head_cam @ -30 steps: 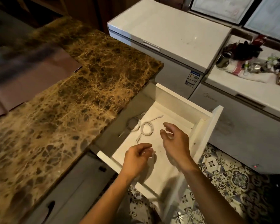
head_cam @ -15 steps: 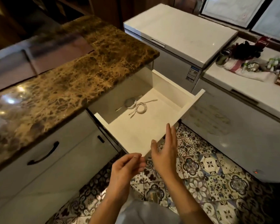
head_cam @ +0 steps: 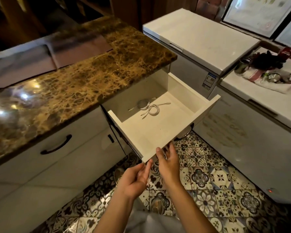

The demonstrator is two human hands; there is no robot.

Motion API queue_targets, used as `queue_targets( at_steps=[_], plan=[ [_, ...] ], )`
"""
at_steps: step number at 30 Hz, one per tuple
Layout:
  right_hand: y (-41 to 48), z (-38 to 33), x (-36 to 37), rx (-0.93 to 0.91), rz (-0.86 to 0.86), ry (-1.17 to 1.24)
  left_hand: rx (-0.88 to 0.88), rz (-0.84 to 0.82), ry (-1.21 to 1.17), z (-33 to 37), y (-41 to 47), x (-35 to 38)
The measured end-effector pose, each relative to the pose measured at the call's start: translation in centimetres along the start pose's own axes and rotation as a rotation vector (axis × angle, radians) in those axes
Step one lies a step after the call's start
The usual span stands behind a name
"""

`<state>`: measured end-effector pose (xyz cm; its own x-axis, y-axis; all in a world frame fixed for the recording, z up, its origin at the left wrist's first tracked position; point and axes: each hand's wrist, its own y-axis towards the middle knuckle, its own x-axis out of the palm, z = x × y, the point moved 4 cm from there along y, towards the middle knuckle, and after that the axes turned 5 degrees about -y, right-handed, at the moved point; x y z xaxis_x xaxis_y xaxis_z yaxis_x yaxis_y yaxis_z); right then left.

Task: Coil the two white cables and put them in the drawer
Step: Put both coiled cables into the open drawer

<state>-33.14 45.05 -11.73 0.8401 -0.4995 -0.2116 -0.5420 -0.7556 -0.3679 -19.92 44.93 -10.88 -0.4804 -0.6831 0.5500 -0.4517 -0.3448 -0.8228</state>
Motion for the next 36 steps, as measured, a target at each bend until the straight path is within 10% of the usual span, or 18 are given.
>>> queue_targets(
  at_steps=[29,36],
  plan=[
    [8.9,-5.6,12.7,0.008,-0.018,0.132,-0.005,0.051,0.011,14.5,2.8,7.5],
    [11.6,-7.8,16.6,0.052,-0.075,0.208,0.052,0.066,-0.332,19.0,3.0,9.7]
  ],
)
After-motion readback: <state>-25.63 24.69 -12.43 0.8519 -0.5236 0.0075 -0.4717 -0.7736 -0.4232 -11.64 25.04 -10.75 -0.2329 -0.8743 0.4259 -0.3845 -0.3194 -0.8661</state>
